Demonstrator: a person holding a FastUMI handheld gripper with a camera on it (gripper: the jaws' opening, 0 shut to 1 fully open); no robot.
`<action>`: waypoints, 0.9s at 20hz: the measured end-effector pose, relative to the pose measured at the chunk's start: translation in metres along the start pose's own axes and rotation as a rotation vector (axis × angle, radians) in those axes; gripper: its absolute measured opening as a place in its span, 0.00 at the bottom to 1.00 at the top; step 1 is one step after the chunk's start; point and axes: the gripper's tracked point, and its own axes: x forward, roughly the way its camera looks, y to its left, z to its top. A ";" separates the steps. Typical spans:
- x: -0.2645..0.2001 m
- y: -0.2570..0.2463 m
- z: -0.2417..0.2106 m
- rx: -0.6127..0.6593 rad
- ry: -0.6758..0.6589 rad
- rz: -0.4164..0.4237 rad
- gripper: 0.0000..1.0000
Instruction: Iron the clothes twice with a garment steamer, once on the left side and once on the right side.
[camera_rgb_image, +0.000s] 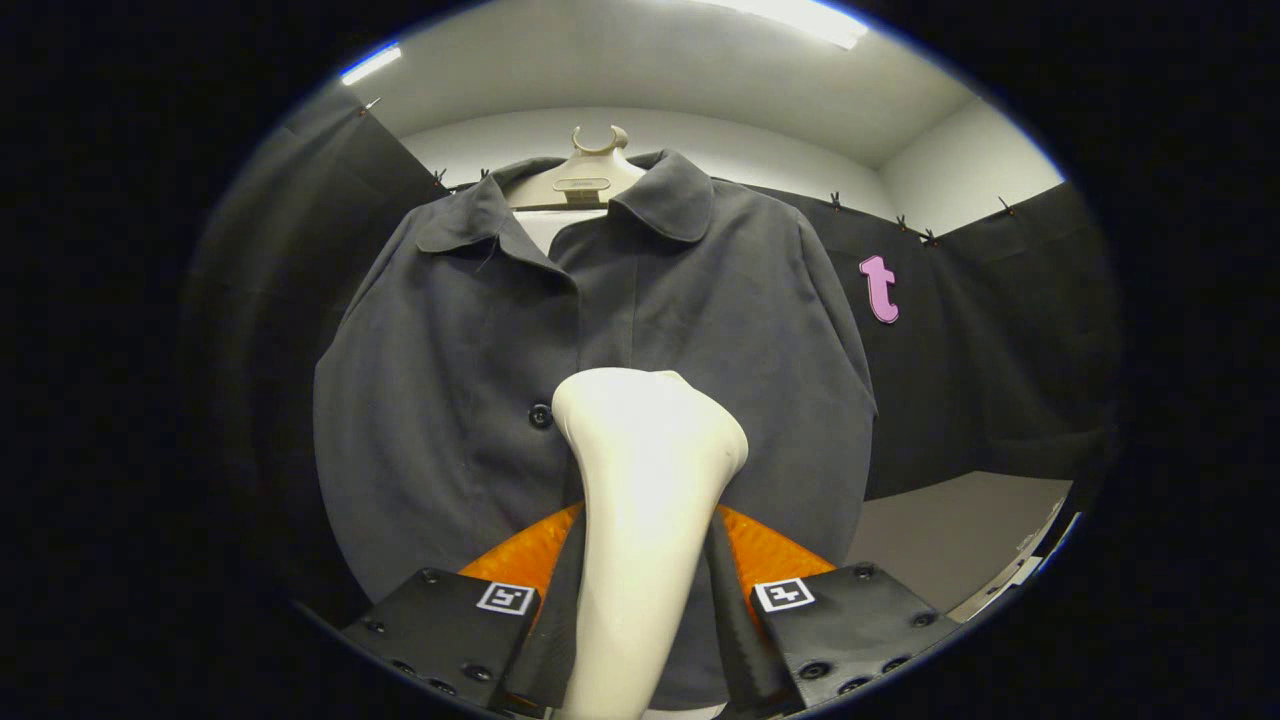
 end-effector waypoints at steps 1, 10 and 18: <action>-0.003 -0.001 -0.005 -0.001 0.008 -0.003 0.65; -0.017 -0.018 -0.050 -0.011 0.064 -0.041 0.65; -0.039 -0.023 -0.086 -0.021 0.107 -0.052 0.66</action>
